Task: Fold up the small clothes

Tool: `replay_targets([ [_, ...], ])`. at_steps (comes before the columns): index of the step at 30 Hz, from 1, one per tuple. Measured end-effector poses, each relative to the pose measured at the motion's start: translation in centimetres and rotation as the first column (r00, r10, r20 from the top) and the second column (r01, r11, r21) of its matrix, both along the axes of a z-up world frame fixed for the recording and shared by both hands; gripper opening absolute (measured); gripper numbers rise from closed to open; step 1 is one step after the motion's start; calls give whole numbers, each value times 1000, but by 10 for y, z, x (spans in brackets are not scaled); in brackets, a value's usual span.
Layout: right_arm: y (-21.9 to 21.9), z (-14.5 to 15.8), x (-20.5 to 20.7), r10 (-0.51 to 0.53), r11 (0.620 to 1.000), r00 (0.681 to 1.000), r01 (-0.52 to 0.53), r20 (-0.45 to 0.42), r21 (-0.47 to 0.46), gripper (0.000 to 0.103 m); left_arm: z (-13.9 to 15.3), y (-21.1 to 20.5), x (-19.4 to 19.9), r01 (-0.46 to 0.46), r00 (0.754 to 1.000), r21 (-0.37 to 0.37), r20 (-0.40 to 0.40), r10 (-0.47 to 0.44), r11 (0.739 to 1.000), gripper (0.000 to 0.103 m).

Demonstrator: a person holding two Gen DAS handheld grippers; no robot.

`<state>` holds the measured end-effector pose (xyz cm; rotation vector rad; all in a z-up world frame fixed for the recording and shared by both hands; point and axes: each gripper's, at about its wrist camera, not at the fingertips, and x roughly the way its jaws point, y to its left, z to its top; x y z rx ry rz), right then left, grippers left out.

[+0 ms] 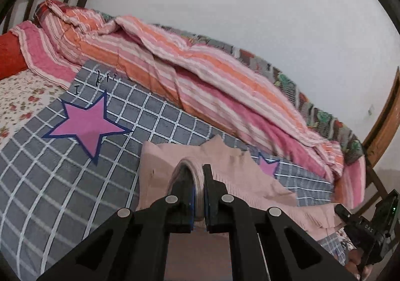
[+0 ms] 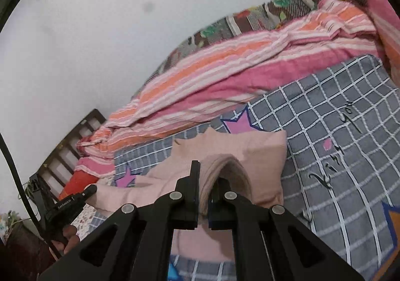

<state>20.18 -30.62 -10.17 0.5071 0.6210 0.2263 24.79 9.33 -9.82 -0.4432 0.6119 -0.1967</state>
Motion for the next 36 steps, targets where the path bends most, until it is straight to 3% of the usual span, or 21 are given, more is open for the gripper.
replay_targets([
  [13,-1,-56,114,-25,998,986,15,-162,-61,7,-53,-17,109,2,984,-28,-178,-7,1000,7],
  [14,0,-60,121,-21,998,984,10,-174,-59,11,-55,-18,112,2,982,-28,-189,-7,1000,11],
  [16,0,-63,127,-19,997,982,6,-187,-73,20,-54,-18,113,-9,983,-5,-183,8,1000,29],
  [17,1,-64,126,-8,998,983,-4,-181,-70,27,-53,-17,110,-14,986,10,-166,15,1000,44],
  [18,2,-63,122,7,997,986,-19,-169,-70,34,-50,-18,107,-15,989,17,-145,17,1000,56],
  [19,3,-62,119,13,996,987,-26,-162,-80,36,-48,-17,102,-13,993,21,-121,15,1000,60],
  [24,5,-52,82,33,989,988,-54,-148,-137,37,-39,-17,75,10,994,61,-114,-3,998,61],
  [29,10,-47,24,72,968,985,-107,-160,-225,39,-41,-14,23,30,993,132,-121,-14,991,61],
  [32,9,-52,-7,86,966,979,-128,-187,-226,46,-50,-6,-5,36,988,95,-152,-22,995,62],
  [36,10,-65,-33,89,972,970,-135,-226,-194,46,-72,-1,-39,67,978,49,-200,-56,997,62],
])
